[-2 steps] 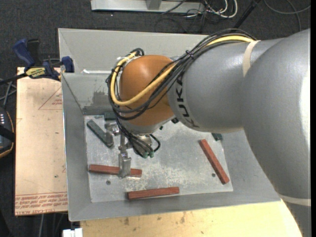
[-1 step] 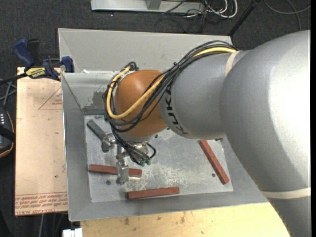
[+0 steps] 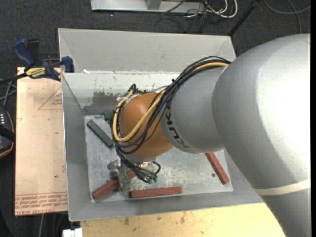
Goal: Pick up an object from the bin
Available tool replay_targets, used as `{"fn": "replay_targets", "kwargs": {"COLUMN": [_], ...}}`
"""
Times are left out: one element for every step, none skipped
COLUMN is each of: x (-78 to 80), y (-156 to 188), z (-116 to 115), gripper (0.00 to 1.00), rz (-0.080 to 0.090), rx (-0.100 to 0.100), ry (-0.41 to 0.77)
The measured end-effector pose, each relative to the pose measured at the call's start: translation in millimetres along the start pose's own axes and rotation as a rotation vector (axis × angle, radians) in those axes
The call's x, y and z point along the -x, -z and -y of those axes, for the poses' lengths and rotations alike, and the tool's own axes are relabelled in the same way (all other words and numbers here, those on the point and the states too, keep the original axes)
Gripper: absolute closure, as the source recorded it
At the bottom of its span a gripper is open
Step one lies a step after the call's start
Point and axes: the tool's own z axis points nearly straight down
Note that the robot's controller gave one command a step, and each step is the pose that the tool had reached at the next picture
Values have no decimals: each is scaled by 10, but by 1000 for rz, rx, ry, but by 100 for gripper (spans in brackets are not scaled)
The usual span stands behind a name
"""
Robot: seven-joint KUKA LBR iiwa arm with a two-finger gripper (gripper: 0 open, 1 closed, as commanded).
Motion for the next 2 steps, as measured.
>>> {"fn": "replay_targets", "kwargs": {"x": [0,-98], "y": [0,1378], "z": [0,-204], "gripper": [100,100], "rz": [0,2], "rx": [0,0], "ry": [0,105]}}
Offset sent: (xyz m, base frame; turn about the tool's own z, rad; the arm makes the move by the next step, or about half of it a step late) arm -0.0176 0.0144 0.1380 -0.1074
